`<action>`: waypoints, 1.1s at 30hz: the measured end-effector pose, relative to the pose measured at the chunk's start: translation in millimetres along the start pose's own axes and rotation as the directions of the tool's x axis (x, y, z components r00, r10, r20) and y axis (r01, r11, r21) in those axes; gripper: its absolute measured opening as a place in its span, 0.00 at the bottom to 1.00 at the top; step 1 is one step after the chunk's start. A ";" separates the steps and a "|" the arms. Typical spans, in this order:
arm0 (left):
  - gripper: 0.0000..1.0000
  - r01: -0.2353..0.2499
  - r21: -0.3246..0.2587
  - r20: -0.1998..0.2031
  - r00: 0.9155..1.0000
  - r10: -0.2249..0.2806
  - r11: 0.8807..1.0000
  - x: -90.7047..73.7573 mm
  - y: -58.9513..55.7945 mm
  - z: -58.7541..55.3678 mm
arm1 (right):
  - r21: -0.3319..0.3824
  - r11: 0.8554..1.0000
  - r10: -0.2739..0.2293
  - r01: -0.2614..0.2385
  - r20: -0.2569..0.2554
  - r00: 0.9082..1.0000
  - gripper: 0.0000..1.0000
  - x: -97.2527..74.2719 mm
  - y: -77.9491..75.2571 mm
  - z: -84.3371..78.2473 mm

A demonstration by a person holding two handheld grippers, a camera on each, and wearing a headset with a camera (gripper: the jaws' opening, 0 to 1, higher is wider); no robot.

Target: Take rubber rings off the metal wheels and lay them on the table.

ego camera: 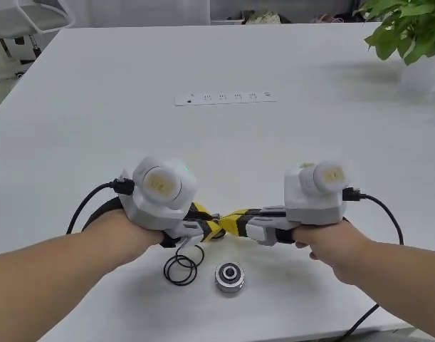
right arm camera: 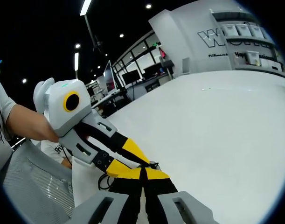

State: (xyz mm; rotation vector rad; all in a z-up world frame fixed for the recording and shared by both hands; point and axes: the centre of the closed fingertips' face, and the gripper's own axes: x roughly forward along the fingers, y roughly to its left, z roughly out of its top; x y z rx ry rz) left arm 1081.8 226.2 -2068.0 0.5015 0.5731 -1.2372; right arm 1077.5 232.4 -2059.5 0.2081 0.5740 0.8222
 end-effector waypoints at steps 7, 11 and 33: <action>0.08 0.000 -0.006 0.005 1.000 0.000 1.000 0.1 0.5 -0.3 | 0.007 1.000 0.022 -0.022 0.017 1.000 0.00 -0.3 2.2 2.6; 0.08 0.002 -0.006 0.012 1.000 -0.002 1.000 0.1 0.7 -0.2 | -0.006 1.000 0.014 -0.014 0.018 1.000 0.00 -1.1 0.0 3.1; 0.26 0.038 0.026 0.037 0.999 -0.039 0.999 -28.4 -0.8 8.6 | 0.002 1.000 0.023 -0.024 0.037 0.999 0.00 -7.6 4.3 9.3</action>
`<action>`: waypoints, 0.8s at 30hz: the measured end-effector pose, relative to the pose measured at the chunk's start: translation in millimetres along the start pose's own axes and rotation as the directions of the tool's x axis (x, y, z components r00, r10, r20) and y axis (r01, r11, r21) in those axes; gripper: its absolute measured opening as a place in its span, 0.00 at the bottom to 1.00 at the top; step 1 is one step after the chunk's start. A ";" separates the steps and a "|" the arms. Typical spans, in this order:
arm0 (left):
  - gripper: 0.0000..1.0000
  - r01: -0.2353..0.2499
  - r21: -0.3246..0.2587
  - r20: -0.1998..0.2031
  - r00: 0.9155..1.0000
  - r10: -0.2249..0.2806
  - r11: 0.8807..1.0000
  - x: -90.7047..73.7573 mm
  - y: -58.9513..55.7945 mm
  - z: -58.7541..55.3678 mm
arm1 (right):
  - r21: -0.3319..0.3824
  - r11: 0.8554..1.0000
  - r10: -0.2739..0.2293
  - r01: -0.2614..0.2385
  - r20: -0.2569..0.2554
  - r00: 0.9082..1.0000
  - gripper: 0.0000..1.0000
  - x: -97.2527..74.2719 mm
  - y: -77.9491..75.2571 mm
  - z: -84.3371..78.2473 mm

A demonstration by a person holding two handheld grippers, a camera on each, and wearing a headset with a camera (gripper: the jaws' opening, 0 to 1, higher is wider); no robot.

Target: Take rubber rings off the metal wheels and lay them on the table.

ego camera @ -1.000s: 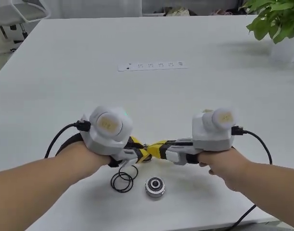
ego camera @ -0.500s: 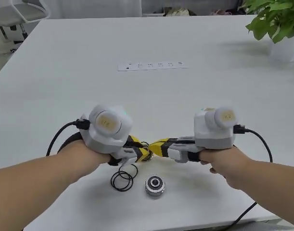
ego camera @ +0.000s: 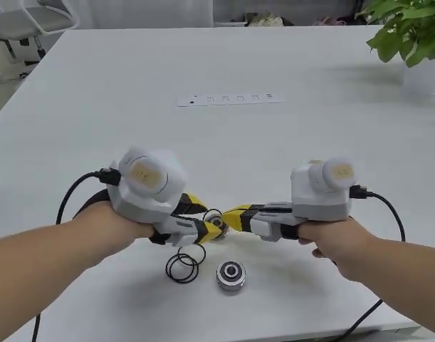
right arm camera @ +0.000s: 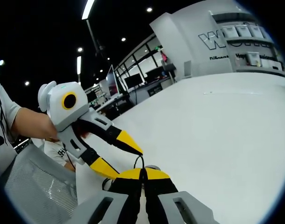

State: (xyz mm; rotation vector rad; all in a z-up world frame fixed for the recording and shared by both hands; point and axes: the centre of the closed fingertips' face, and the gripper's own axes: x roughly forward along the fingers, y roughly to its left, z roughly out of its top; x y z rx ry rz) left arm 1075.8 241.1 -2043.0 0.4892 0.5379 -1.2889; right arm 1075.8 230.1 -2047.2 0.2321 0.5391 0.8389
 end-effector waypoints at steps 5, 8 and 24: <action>0.30 -0.008 -0.003 0.019 1.000 0.008 1.000 -13.6 1.3 1.7 | 0.012 1.000 0.004 -0.005 0.015 1.000 0.00 -1.4 1.3 4.2; 0.33 -0.015 0.000 0.028 1.000 0.015 1.000 -22.9 2.2 1.0 | 0.015 1.000 0.010 -0.010 0.020 1.000 0.00 -2.1 3.5 5.9; 0.48 -0.042 -0.027 0.093 0.995 0.044 0.999 -64.7 2.2 3.5 | 0.032 0.998 0.055 -0.056 0.029 0.998 0.00 2.7 23.0 9.1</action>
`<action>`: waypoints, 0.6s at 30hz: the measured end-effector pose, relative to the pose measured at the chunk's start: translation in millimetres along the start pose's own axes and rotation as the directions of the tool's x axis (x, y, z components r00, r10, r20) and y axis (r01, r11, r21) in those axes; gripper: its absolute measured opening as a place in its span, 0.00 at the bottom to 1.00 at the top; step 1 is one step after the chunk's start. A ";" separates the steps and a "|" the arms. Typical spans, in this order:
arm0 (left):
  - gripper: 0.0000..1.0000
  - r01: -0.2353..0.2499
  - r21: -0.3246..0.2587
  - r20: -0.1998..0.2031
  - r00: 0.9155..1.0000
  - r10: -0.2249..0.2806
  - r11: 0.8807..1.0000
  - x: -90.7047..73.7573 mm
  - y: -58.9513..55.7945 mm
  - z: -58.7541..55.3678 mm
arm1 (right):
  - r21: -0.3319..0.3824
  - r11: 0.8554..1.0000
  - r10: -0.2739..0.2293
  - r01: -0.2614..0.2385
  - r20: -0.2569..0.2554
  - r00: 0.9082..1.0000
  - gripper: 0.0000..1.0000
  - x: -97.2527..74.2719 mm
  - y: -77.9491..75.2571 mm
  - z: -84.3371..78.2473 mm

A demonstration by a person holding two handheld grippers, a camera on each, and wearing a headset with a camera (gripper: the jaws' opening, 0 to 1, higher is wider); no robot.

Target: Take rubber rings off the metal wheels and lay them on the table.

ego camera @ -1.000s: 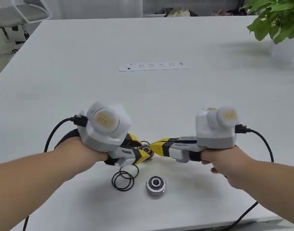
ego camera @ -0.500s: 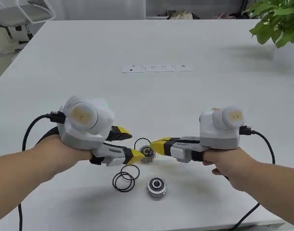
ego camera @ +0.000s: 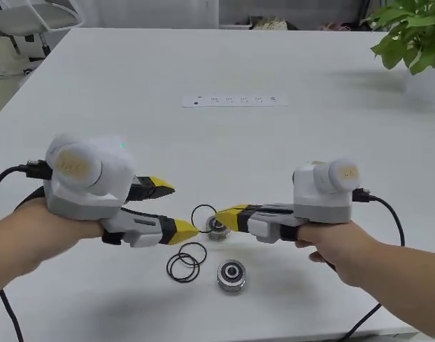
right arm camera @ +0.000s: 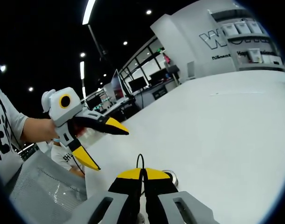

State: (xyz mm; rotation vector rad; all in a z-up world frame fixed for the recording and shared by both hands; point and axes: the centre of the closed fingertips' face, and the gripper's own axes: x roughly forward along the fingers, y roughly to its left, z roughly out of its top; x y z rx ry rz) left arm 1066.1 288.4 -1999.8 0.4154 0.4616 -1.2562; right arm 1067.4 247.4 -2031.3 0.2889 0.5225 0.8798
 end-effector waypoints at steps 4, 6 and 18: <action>0.54 -0.011 -0.015 0.012 1.000 0.011 1.000 -9.0 -0.8 -1.2 | 0.003 1.000 0.013 -0.013 -0.007 1.000 0.00 3.2 4.3 -1.5; 0.55 -0.016 -0.018 0.014 1.000 0.016 1.000 -13.3 -1.0 -3.2 | 0.007 1.000 0.020 -0.020 -0.009 1.000 0.00 4.6 7.1 -1.9; 0.63 -0.043 -0.042 0.017 0.999 0.044 0.998 -34.7 -2.8 -16.3 | 0.029 0.997 0.068 -0.067 -0.050 0.996 0.00 15.7 24.2 -14.2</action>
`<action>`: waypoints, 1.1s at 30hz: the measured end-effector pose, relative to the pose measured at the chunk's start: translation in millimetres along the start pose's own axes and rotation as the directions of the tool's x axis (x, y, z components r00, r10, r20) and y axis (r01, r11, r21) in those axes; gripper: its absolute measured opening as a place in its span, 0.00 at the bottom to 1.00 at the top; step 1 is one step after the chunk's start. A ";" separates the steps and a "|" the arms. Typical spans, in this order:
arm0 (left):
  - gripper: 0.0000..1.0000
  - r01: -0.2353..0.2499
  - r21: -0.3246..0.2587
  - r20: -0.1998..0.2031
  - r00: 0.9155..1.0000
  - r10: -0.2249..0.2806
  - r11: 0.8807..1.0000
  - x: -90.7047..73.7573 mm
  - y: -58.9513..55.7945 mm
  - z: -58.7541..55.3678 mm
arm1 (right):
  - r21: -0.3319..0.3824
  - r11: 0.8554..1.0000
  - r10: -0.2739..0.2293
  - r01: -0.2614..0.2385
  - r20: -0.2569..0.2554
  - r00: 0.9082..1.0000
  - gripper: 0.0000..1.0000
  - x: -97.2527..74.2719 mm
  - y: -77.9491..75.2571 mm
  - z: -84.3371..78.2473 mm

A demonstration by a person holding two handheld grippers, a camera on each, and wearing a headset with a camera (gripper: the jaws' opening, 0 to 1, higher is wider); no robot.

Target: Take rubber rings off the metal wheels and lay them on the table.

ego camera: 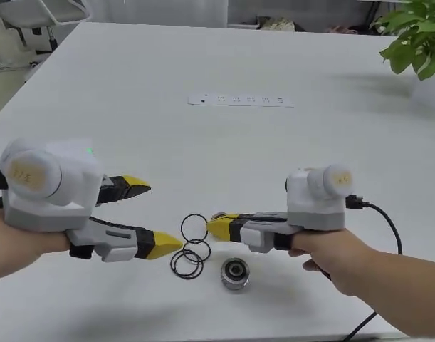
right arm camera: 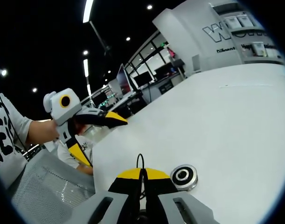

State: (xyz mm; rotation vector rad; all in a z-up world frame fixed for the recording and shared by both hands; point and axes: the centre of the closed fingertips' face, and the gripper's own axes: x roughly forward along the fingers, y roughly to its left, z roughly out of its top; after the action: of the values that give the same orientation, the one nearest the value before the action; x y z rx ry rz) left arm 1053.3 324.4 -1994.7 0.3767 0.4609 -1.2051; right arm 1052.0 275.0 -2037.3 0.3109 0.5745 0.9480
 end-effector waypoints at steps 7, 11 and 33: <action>0.67 -0.021 -0.016 0.008 1.000 0.021 1.000 -11.0 2.5 -5.3 | 0.013 1.000 0.026 -0.026 -0.028 0.999 0.00 8.6 9.1 -8.3; 0.70 -0.031 -0.028 0.006 0.999 0.032 0.999 -14.9 2.7 -9.2 | 0.022 0.999 0.035 -0.035 -0.042 0.998 0.00 11.7 12.2 -12.1; 0.72 -0.043 -0.047 -0.002 0.999 0.043 0.998 -20.4 1.4 -18.1 | -0.033 0.999 -0.040 0.037 -0.116 0.992 0.00 23.5 0.2 -30.9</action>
State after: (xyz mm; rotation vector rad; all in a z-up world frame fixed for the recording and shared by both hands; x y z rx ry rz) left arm 1046.3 350.4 -1999.2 0.3450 0.4790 -1.1509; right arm 1044.3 294.7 -2069.8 0.2172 0.6706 0.9412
